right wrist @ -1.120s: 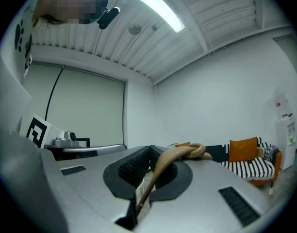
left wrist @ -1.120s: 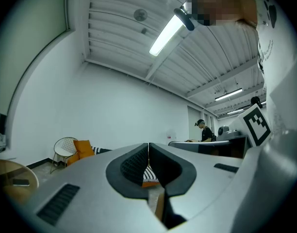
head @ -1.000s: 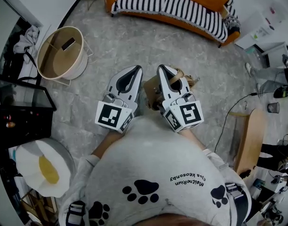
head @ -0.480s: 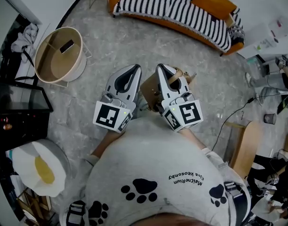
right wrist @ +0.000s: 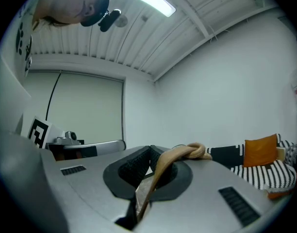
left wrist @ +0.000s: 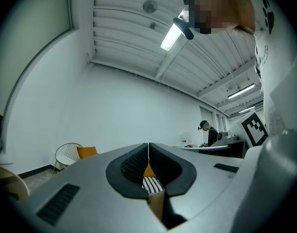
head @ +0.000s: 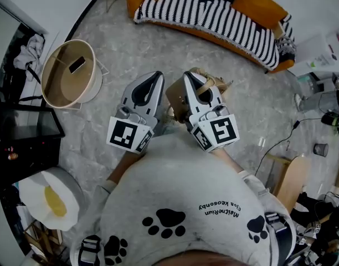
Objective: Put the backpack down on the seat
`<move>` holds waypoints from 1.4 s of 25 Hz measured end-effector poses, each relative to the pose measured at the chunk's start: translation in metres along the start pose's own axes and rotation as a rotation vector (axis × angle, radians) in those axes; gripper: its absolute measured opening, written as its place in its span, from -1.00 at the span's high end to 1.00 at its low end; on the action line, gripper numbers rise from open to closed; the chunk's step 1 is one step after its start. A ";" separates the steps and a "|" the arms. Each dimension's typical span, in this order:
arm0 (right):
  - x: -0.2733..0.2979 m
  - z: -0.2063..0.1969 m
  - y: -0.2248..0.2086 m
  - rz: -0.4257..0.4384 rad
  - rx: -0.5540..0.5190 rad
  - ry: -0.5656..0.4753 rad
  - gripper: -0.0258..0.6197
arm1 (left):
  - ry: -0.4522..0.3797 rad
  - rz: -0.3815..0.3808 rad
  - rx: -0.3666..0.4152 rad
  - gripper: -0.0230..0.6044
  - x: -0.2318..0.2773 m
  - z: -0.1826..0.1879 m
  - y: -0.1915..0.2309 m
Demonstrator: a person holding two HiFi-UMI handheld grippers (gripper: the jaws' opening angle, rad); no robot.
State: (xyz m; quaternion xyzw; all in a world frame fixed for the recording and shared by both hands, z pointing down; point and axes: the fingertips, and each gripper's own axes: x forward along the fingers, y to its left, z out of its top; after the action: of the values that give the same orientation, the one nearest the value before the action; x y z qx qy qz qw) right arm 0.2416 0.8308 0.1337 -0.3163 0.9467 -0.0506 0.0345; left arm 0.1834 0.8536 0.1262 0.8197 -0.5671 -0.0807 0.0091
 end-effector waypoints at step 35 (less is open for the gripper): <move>0.177 -0.018 -0.157 -0.093 0.020 0.031 0.82 | 0.063 -0.038 -0.028 0.86 0.197 -0.041 0.144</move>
State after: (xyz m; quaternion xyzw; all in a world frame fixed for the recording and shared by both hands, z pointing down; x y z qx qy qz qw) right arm 0.1927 0.6007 0.1637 -0.3586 0.9309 -0.0665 0.0206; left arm 0.1237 0.6154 0.1578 0.8321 -0.5498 -0.0630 0.0368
